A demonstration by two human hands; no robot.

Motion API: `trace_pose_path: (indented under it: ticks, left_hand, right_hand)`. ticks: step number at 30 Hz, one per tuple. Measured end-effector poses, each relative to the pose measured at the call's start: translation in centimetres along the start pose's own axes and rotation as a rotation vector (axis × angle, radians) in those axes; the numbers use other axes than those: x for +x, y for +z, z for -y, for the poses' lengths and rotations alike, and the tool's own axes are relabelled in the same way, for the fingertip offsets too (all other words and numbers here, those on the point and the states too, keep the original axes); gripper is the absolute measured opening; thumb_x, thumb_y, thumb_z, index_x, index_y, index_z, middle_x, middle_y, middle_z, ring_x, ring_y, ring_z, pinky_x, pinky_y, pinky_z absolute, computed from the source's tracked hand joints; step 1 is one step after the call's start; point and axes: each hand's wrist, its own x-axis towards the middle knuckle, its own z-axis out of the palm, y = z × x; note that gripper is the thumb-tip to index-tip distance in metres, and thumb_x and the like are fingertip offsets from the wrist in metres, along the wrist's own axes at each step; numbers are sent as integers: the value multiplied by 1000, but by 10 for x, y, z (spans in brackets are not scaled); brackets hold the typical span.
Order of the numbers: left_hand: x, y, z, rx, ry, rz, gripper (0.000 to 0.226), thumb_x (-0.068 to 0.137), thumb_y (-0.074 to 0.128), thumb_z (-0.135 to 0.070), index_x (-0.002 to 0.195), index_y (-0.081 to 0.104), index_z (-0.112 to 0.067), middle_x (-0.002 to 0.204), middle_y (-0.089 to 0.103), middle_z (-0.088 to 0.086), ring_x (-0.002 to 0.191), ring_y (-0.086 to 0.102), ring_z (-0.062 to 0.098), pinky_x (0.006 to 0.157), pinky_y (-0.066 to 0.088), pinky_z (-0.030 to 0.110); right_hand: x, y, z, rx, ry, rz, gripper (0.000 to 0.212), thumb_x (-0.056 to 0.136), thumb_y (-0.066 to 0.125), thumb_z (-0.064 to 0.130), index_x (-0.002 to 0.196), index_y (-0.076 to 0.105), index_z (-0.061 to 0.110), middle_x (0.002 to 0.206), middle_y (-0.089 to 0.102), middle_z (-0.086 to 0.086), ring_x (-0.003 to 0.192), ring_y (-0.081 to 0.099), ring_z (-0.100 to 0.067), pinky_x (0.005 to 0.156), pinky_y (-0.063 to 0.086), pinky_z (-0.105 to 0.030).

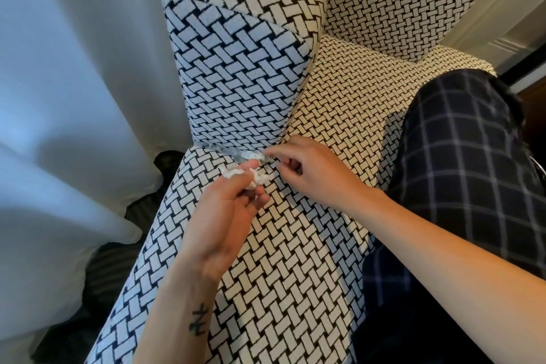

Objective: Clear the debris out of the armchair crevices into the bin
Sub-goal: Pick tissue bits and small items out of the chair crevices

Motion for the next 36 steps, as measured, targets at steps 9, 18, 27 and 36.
trace_pose_path:
  ticks: [9,18,27,36]
  left_hand:
    - [5,-2,0,-139,-11,-62,43,97,31,13,118,64,-4,120,67,15,109,68,23,90,56,32]
    - [2,2,-3,-294,-54,-90,37,95,35,4,119,63,0,125,69,20,117,67,30,102,52,40]
    - [-2,4,-4,-360,-51,-94,38,98,39,-3,129,61,2,114,75,20,107,73,29,91,56,37]
    - [0,3,-3,-368,-45,-102,38,100,39,-5,129,62,0,110,76,19,103,75,27,88,56,35]
  right_hand:
    - [6,11,-7,-34,162,-161,28,96,62,33,120,64,18,98,49,10,90,50,-8,76,39,-21]
    - [25,-8,-10,-615,32,97,55,100,33,59,127,65,23,132,50,-12,123,42,-28,106,37,-48]
    - [50,-30,-6,-625,63,442,58,99,30,65,150,43,41,169,7,-5,154,2,-35,123,1,-55]
    - [48,-24,-8,-460,169,450,50,102,33,60,146,49,40,168,9,-5,153,0,-37,122,-4,-56]
